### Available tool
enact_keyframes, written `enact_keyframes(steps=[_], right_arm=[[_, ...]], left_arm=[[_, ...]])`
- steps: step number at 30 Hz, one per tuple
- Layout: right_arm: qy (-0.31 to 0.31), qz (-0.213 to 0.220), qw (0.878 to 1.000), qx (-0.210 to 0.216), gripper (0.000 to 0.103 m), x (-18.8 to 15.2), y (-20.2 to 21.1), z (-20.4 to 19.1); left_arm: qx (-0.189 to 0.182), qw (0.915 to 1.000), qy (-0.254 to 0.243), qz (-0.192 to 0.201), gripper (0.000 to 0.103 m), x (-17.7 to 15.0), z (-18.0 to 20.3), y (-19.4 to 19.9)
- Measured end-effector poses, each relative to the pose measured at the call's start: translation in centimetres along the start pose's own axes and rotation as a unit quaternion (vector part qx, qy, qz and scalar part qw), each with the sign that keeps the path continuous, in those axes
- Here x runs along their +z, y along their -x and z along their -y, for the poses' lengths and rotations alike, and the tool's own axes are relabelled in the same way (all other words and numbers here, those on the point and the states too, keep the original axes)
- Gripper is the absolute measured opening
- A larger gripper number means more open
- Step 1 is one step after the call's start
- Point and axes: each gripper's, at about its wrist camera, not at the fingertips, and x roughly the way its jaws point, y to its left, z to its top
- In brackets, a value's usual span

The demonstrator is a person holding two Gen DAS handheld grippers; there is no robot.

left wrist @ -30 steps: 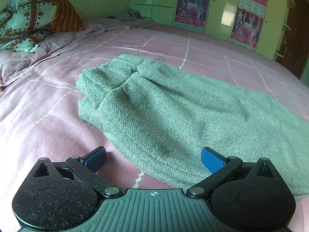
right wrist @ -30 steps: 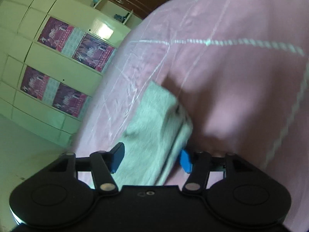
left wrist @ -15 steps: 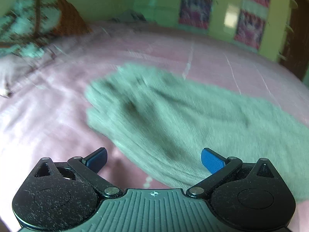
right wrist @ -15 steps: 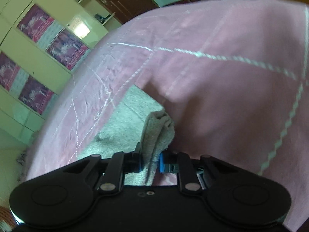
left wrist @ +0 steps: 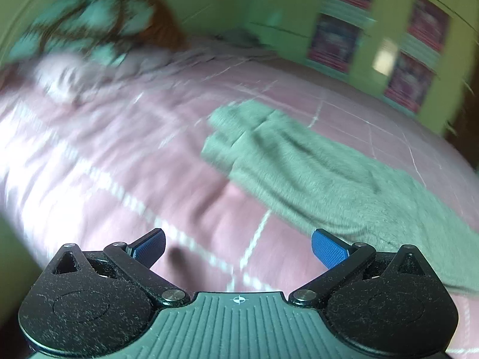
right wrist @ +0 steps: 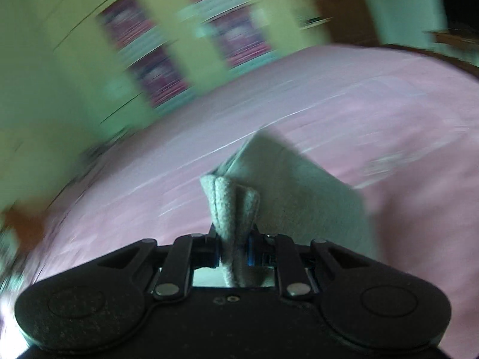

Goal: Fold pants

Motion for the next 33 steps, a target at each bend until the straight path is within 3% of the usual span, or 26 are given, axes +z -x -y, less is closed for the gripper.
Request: enact_keyframes(steps=[4, 7, 12, 20, 22, 23, 24, 25, 26, 27, 28, 33], right_arm=[[0.089, -0.085, 0.99, 0.068, 0.015, -5.2, -6.2, -8.9], [0.147, -0.14, 0.975, 0.094, 0.015, -9.6, -9.0, -12.8], [0.207, -0.123, 0.968, 0.069, 0.016, -12.0, -8.3, -13.9], [0.298, -0.113, 0.946, 0.067, 0.018, -14.8, -7.2, -16.3], [0.306, -0.108, 0.944, 0.063, 0.028, -15.4, -7.7, -17.0], [0.307, -0.111, 0.943, 0.069, 0.049, -15.7, -7.5, -17.3], [0.299, -0.117, 0.942, 0.093, 0.057, -15.9, -7.0, -17.6], [0.279, -0.12, 0.942, 0.144, 0.055, -15.9, -6.2, -17.6], [0.268, -0.118, 0.94, 0.178, 0.043, -15.9, -5.1, -17.7], [0.266, -0.104, 0.939, 0.19, 0.013, -15.7, -4.0, -17.7], [0.261, -0.099, 0.942, 0.187, 0.006, -15.4, -3.4, -17.5], [0.202, -0.073, 0.967, 0.139, 0.009, -12.4, -1.9, -13.0]], left_arm=[[0.0, 0.9989, 0.046, 0.006, 0.103, -0.9, -1.6, 1.1], [-0.004, 0.9991, 0.038, -0.017, 0.103, -2.0, -2.3, 0.9], [0.024, 0.9986, -0.039, -0.026, 0.103, -3.5, -1.4, 0.6], [0.03, 0.9983, -0.043, -0.025, 0.103, -3.4, -1.1, 1.4], [0.034, 0.9984, -0.041, -0.02, 0.103, -3.5, -1.2, 1.7], [0.035, 0.9986, -0.037, -0.015, 0.103, -3.3, -1.2, 2.0], [0.032, 0.999, -0.031, -0.006, 0.103, -3.2, -1.2, 2.4], [0.022, 0.9995, -0.023, 0.002, 0.103, -2.9, -1.0, 2.8], [0.013, 0.9997, -0.019, 0.007, 0.103, -2.6, -0.7, 3.0], [0.005, 0.9997, -0.022, 0.011, 0.103, -2.1, -0.2, 3.0], [0.0, 0.9994, -0.031, 0.013, 0.103, -1.8, 0.5, 3.0], [-0.026, 0.9982, -0.051, 0.018, 0.103, -0.4, 4.1, 2.3]])
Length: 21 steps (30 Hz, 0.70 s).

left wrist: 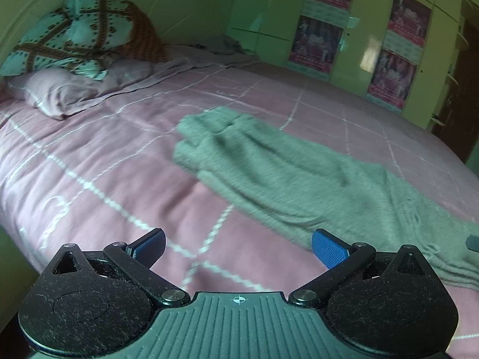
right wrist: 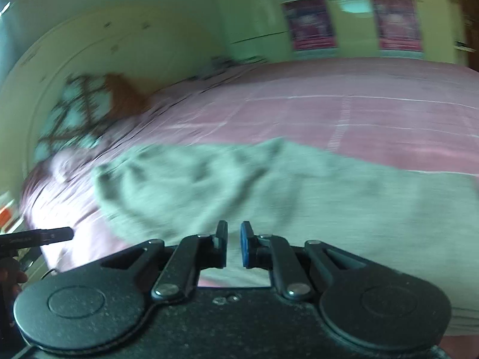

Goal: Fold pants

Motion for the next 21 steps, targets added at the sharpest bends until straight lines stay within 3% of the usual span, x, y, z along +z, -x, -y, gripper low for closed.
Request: enact_keyframes(steps=[3, 6, 8, 9, 10, 12, 16, 21], right_arm=[[-0.009, 0.022, 0.999, -0.038, 0.013, 0.0, 2.8, 3.3], [-0.037, 0.039, 0.995, -0.085, 0.014, -0.1, 5.4, 7.1], [-0.054, 0.044, 0.991, -0.112, 0.015, -0.5, 6.6, 9.3], [-0.06, 0.045, 0.99, -0.122, 0.015, -0.6, 7.0, 10.2], [-0.067, 0.044, 0.988, -0.132, 0.015, -0.9, 7.3, 11.0], [-0.074, 0.039, 0.986, -0.145, 0.015, -1.3, 7.6, 12.0], [-0.074, 0.037, 0.985, -0.151, 0.018, -2.2, 7.9, 12.5], [-0.079, 0.017, 0.986, -0.143, 0.02, -3.5, 7.1, 13.0]], left_arm=[[-0.061, 0.9981, -0.009, 0.002, 0.103, 0.3, 3.4, -0.4], [-0.131, 0.9904, -0.045, -0.004, 0.102, 0.4, 8.8, -1.2], [-0.177, 0.9822, -0.061, -0.016, 0.08, 0.4, 12.1, -2.0], [-0.2, 0.9771, -0.067, -0.03, 0.05, 0.5, 13.6, -2.6], [-0.22, 0.9718, -0.069, -0.048, 0.035, 0.6, 15.0, -3.3], [-0.209, 0.9711, -0.087, -0.075, 0.035, 0.4, 17.3, -4.3], [-0.181, 0.9728, -0.116, -0.087, 0.035, -0.4, 18.9, -4.8], [-0.198, 0.9689, -0.103, -0.107, 0.035, -0.8, 18.9, -4.8]])
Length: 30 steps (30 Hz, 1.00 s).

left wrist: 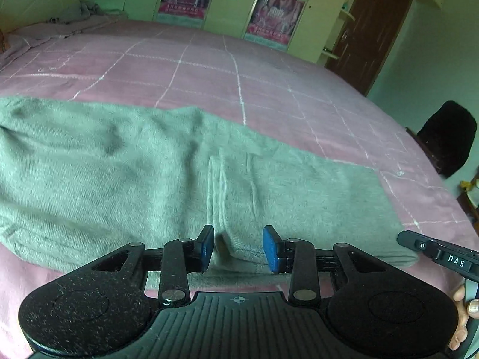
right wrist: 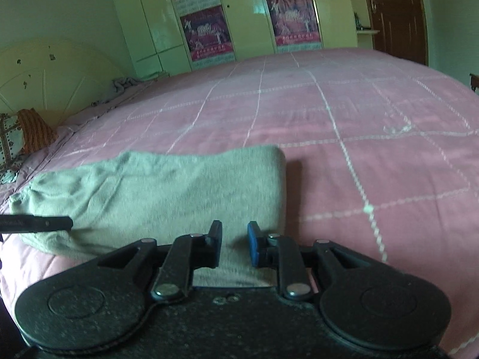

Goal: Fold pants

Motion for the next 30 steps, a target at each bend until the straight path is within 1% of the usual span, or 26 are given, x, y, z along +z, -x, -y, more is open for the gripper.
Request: enact_keyframes(steps=[3, 5, 7, 9, 12, 14, 16, 18, 19, 21, 22, 23, 24, 25, 26, 27, 28, 29, 30], right_arm=[[-0.004, -0.002, 1.0, 0.003, 0.02, -0.3, -0.2, 0.1], [-0.005, -0.001, 1.0, 0.005, 0.02, -0.3, -0.3, 0.1], [-0.003, -0.002, 1.0, 0.006, 0.02, -0.2, -0.4, 0.3], [-0.001, -0.003, 1.0, 0.006, 0.02, -0.3, -0.3, 0.4], [-0.003, -0.005, 1.0, 0.007, 0.02, -0.3, -0.4, 0.5], [-0.001, -0.005, 1.0, 0.006, 0.02, -0.3, -0.4, 0.5], [-0.001, -0.006, 1.0, 0.005, 0.021, -0.4, -0.5, 0.6], [-0.001, -0.008, 1.0, 0.005, 0.021, -0.5, -0.6, 0.6], [-0.003, -0.009, 1.0, 0.005, 0.021, -0.5, -0.7, 0.6], [-0.004, -0.01, 1.0, 0.004, 0.021, -0.5, -0.8, 0.6], [-0.003, -0.011, 1.0, 0.004, 0.021, -0.5, -0.8, 0.6], [-0.002, -0.011, 1.0, 0.003, 0.021, -0.5, -0.9, 0.6], [-0.001, -0.012, 1.0, 0.002, 0.021, -0.6, -0.9, 0.6], [0.0, -0.012, 1.0, 0.002, 0.021, -0.6, -0.9, 0.6], [0.0, -0.013, 1.0, 0.002, 0.021, -0.6, -0.9, 0.6], [0.0, -0.013, 1.0, 0.003, 0.021, -0.6, -0.8, 0.7], [-0.001, -0.013, 1.0, 0.003, 0.021, -0.6, -0.8, 0.7], [-0.003, -0.011, 1.0, 0.002, 0.021, -0.5, -0.7, 0.7], [-0.004, -0.007, 1.0, 0.002, 0.021, -0.4, -0.5, 0.7]], left_arm=[[-0.015, 0.9992, 0.036, -0.009, 0.035, -0.4, -1.0, -0.2], [-0.014, 0.9992, 0.037, 0.0, 0.035, -0.7, -0.9, 0.1], [-0.013, 0.9996, 0.025, 0.01, 0.035, -0.8, -0.3, 0.5], [-0.007, 0.9998, 0.017, 0.0, 0.035, -0.8, 0.1, 0.3], [-0.014, 0.9995, 0.029, -0.004, 0.035, -1.0, -0.2, 0.2], [-0.019, 0.9996, 0.016, -0.012, 0.035, -1.0, 0.0, 0.2], [-0.018, 0.9993, -0.004, -0.033, 0.035, -0.8, 0.3, -0.5], [-0.027, 0.9979, -0.013, -0.058, 0.036, -0.2, 0.2, -1.4], [-0.036, 0.9968, -0.023, -0.068, 0.037, 0.2, 0.3, -1.7], [-0.054, 0.9951, -0.034, -0.075, 0.036, 1.0, 0.4, -2.0], [-0.066, 0.994, -0.036, -0.079, 0.035, 1.3, 0.5, -2.0], [-0.072, 0.993, -0.05, -0.08, 0.032, 1.4, 0.9, -2.0], [-0.063, 0.9931, -0.066, -0.074, 0.023, 1.4, 1.4, -1.9], [-0.058, 0.9946, -0.059, -0.062, 0.019, 1.3, 1.3, -1.7], [-0.058, 0.9964, -0.039, -0.047, 0.017, 1.2, 0.9, -1.4], [-0.059, 0.9977, -0.024, -0.023, 0.017, 0.9, 0.5, -0.7], [-0.068, 0.9975, -0.014, 0.005, 0.017, 0.4, 0.1, 0.2], [-0.067, 0.9976, -0.006, 0.019, 0.017, 0.0, -0.4, 0.7], [-0.056, 0.9983, 0.003, 0.014, 0.016, -0.8, -0.8, 0.7]])
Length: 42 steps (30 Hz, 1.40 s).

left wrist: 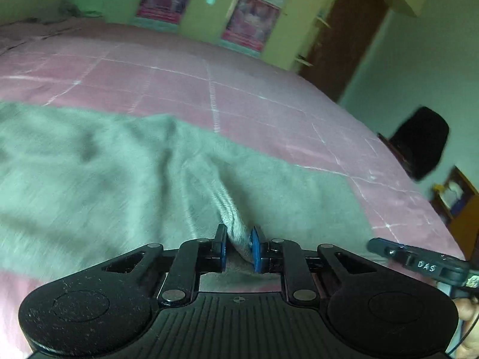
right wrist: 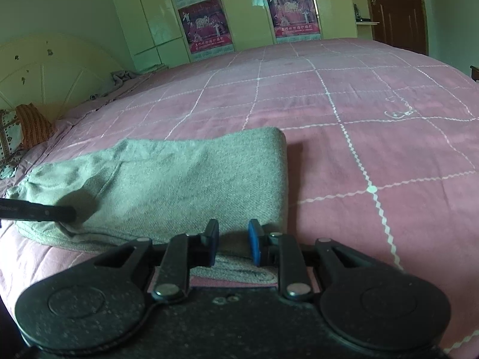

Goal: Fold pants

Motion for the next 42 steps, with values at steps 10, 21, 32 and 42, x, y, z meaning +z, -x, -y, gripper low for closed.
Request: enact_keyframes(steps=[10, 21, 32, 42], right_arm=[[0.015, 0.01, 1.0, 0.004, 0.021, -0.1, 0.4, -0.2], [0.009, 0.0, 1.0, -0.001, 0.019, 2.9, -2.0, 1.6], [0.001, -0.052, 0.998, -0.038, 0.026, 8.0, -10.0, 3.4], [0.029, -0.018, 0.999, -0.011, 0.054, -2.0, 1.1, 2.0]], left_arm=[[0.026, 0.9969, 0.069, 0.027, 0.026, -1.2, -3.2, 2.1], [0.006, 0.9992, -0.039, -0.012, 0.026, 3.7, 0.5, -4.7], [0.041, 0.9987, -0.019, -0.025, 0.027, 4.6, 0.4, -7.1], [0.129, 0.9802, -0.147, 0.032, 0.075, -2.2, 3.5, -0.1]])
